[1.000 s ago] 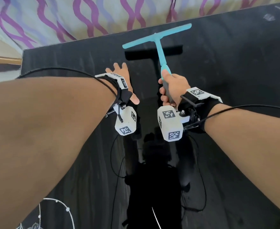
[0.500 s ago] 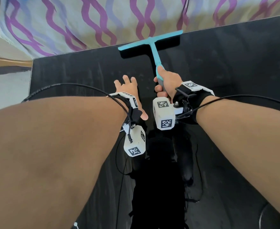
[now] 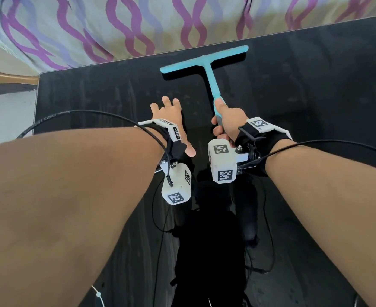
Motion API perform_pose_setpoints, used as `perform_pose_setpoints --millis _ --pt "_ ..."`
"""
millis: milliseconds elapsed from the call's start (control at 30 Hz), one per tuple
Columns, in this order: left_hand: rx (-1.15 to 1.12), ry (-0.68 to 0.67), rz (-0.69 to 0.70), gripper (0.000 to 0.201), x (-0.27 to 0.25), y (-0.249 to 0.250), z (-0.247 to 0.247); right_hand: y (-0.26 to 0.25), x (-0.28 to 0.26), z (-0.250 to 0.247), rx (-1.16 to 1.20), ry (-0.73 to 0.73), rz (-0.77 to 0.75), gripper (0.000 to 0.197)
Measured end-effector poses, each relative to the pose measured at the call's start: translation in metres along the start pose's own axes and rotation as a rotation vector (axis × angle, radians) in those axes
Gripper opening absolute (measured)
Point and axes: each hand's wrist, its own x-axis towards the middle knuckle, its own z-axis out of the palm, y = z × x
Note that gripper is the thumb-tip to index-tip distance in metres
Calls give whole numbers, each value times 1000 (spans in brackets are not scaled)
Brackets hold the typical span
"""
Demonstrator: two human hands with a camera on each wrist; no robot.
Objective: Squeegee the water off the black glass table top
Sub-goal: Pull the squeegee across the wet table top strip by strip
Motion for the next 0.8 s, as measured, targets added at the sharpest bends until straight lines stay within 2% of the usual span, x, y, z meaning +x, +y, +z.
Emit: perform_pose_setpoints --millis 200,333,400,567,700,800 --pt "-74 22 -26 148 -10 5 -2 31 -25 -6 34 14 38 55" --pt "-359 67 -57 156 -18 -1 6 46 -45 -6 62 -9 72 54" --pt "-410 116 -76 157 -23 -2 11 56 -56 -5 71 -12 77 54" --pt "-427 186 -129 143 -41 1 27 80 -75 1 119 -1 114 53" --pt "-447 270 -117 120 -66 9 47 112 -93 0 95 -25 152 54" --pt "-465 250 -96 124 -87 11 60 137 -106 -3 51 -41 161 57"
